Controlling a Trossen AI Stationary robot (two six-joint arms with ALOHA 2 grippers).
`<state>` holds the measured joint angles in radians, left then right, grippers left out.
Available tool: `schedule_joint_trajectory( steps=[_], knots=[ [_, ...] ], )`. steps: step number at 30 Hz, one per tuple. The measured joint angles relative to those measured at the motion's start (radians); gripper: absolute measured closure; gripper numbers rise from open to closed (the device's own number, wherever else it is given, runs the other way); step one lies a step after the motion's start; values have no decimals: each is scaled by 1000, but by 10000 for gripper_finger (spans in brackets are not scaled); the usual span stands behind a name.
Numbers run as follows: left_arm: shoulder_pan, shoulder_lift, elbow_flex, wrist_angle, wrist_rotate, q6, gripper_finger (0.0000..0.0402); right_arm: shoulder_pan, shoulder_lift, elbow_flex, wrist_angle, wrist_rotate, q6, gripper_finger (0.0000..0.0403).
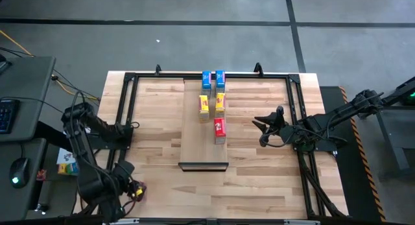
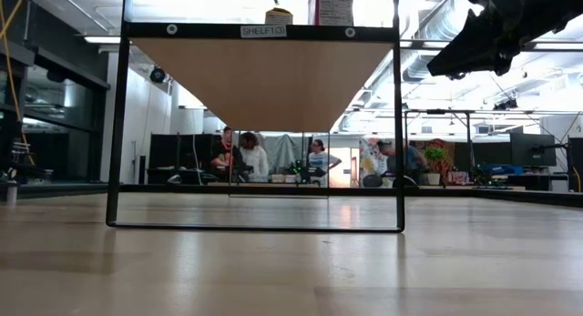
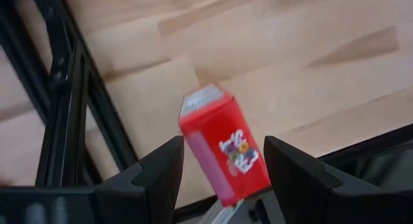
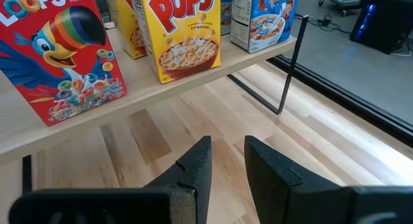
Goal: Stack cereal on shelf
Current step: Put the red cereal box on the shelf
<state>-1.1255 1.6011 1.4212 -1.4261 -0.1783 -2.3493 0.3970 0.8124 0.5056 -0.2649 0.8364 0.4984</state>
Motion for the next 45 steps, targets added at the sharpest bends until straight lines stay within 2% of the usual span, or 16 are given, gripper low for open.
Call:
schedule_joint_trajectory(
  steps=[2,7,23,27,34,38,45],
  knots=[
    [0,21,14,-1,26,-5,198,0,0,0,0,0,0,317],
    [0,46,29,-21,12,-5,198,0,0,0,0,1,-1,317],
    [0,47,19,-42,20,73,195,0,0,0,0,-25,-6,317],
    [0,47,19,-44,20,68,175,0,0,0,0,-25,-8,317],
    [6,60,19,-27,29,58,115,0,0,0,0,-24,-9,317],
    [6,59,18,3,54,57,111,0,0,0,0,-24,-9,317],
    [1,78,18,11,73,-44,113,0,0,0,0,-24,-9,317]
  ],
)
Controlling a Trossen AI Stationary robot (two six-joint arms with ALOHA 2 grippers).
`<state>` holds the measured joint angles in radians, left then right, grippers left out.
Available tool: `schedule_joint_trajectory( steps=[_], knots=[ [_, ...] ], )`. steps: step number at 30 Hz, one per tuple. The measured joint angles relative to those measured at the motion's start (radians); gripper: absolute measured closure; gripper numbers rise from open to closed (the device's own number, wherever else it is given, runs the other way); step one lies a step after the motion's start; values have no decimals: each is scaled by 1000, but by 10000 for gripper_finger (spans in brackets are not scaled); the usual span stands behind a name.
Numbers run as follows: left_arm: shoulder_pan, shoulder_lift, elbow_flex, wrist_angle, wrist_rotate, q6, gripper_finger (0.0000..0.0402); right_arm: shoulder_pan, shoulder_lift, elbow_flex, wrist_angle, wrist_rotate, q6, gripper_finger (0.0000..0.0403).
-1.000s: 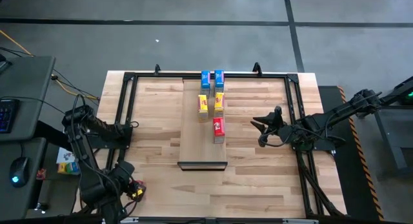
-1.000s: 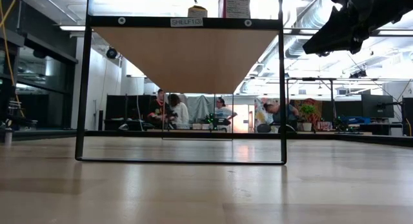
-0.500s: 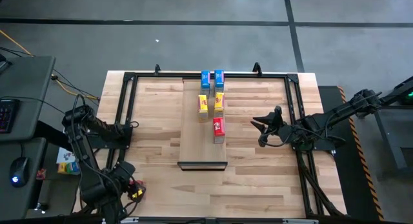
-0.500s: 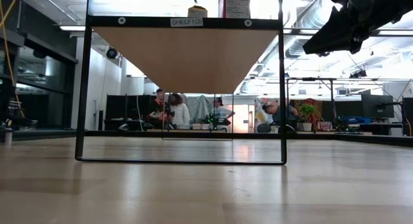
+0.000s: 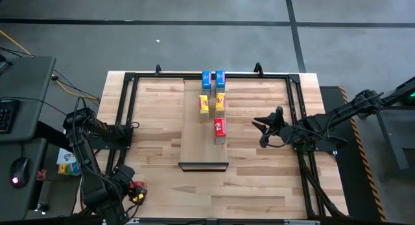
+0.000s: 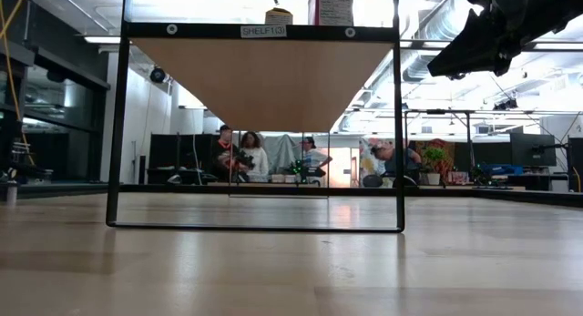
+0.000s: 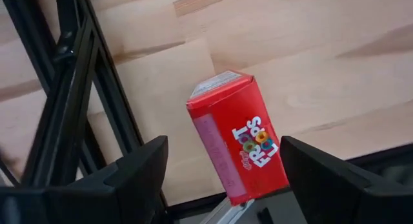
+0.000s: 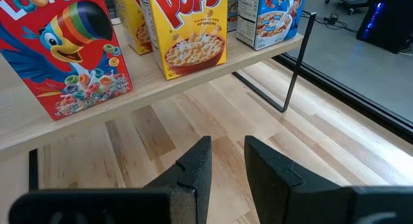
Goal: Stack cereal on shelf
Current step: Put the red cereal box on the shelf
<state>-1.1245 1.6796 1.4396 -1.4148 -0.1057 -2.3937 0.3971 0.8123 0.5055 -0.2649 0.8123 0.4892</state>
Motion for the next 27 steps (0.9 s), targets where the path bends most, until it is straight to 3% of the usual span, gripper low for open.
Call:
schedule_joint_trajectory(
  steps=[9,27],
  knots=[
    [47,38,0,32,-4,-4,114,0,0,0,0,4,0,317],
    [36,96,-1,6,64,-19,115,0,0,0,0,4,1,317]
  ],
)
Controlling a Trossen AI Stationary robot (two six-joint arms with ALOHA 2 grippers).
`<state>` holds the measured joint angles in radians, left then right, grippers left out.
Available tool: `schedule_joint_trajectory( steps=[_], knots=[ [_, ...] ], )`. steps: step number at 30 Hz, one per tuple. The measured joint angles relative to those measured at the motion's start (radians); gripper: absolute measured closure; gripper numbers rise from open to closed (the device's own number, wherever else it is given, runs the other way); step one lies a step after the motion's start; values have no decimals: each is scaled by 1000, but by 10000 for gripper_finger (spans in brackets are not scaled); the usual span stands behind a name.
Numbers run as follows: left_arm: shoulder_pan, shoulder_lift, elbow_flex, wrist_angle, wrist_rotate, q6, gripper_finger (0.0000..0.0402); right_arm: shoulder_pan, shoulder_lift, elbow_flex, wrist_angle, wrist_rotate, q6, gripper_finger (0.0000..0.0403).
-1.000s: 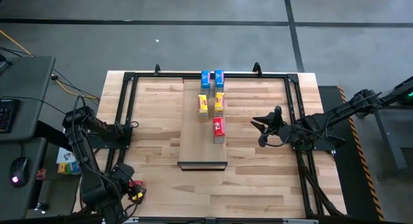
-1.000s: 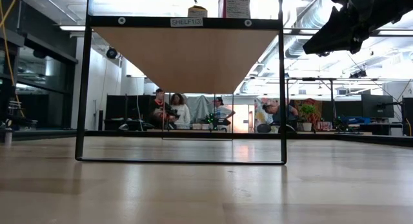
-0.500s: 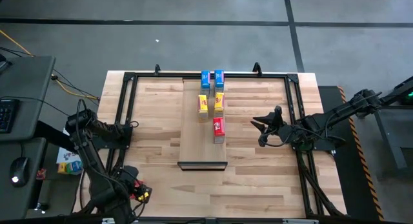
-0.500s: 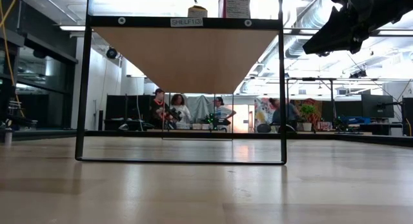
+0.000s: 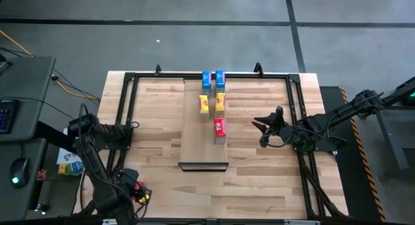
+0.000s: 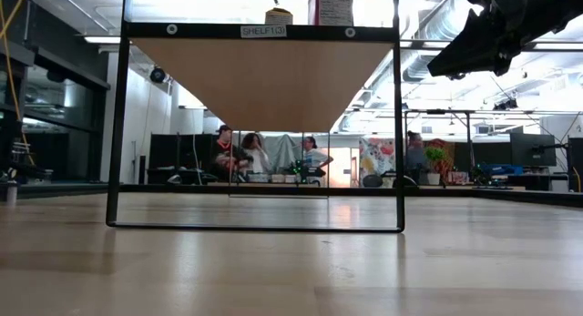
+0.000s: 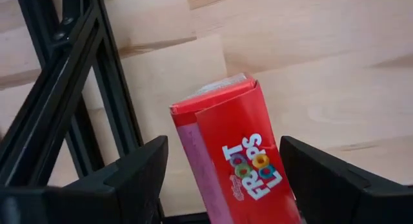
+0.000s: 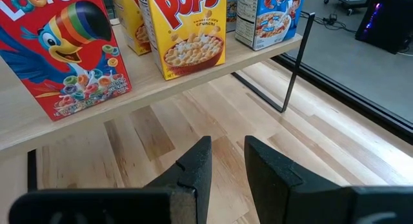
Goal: Stack cereal on shelf
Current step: Put the red cereal box on the shelf
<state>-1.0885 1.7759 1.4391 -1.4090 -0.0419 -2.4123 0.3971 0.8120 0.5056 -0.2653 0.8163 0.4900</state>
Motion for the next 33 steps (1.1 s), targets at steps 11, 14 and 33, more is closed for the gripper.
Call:
schedule_joint_trajectory(
  steps=[11,14,33],
  knots=[
    [-2,64,0,41,-3,19,115,0,0,0,0,-4,7,317],
    [-1,75,0,45,2,23,115,0,0,0,0,-10,11,317],
    [11,48,1,40,-7,78,245,0,0,0,0,-31,29,317]
  ],
)
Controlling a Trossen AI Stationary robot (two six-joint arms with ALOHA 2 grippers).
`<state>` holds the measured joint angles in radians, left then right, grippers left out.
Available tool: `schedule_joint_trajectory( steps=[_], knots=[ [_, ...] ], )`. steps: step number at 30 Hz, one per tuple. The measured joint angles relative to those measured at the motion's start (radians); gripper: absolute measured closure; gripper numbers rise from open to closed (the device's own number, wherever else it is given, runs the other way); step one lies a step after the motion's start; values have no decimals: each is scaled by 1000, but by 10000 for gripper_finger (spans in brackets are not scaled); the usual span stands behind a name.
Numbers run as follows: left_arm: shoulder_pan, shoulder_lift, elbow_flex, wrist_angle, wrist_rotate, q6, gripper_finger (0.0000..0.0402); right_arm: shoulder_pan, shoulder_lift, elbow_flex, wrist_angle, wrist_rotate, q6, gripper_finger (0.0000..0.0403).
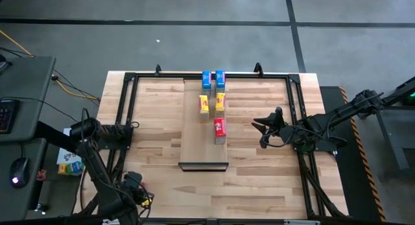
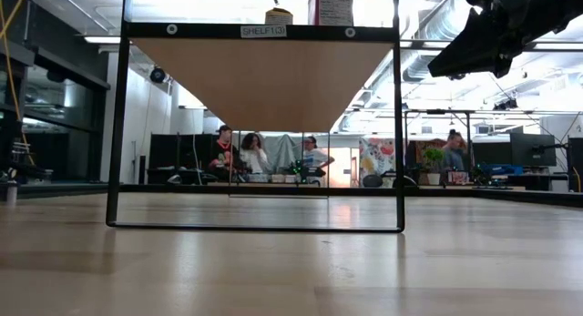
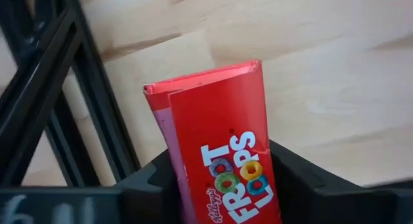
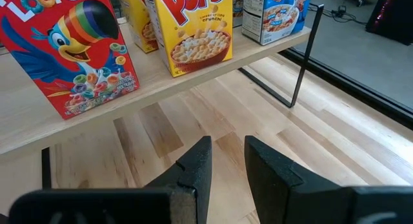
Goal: Stack cereal on shelf
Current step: Put the red cereal box on the shelf
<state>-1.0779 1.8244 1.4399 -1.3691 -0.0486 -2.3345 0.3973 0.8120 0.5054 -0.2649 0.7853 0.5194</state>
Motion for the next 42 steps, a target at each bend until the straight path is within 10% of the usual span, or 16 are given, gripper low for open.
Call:
schedule_joint_trajectory(
  steps=[19,25,32,42],
  knots=[
    [119,-492,2,-206,-489,169,256,0,0,0,0,-2,-1,317],
    [255,-562,2,-43,-694,457,256,0,0,0,0,-2,-2,317],
    [501,-550,3,414,-542,1044,256,0,0,0,0,-4,14,317],
    [667,-548,2,405,-352,1340,257,0,0,0,0,-14,22,317]
  ],
)
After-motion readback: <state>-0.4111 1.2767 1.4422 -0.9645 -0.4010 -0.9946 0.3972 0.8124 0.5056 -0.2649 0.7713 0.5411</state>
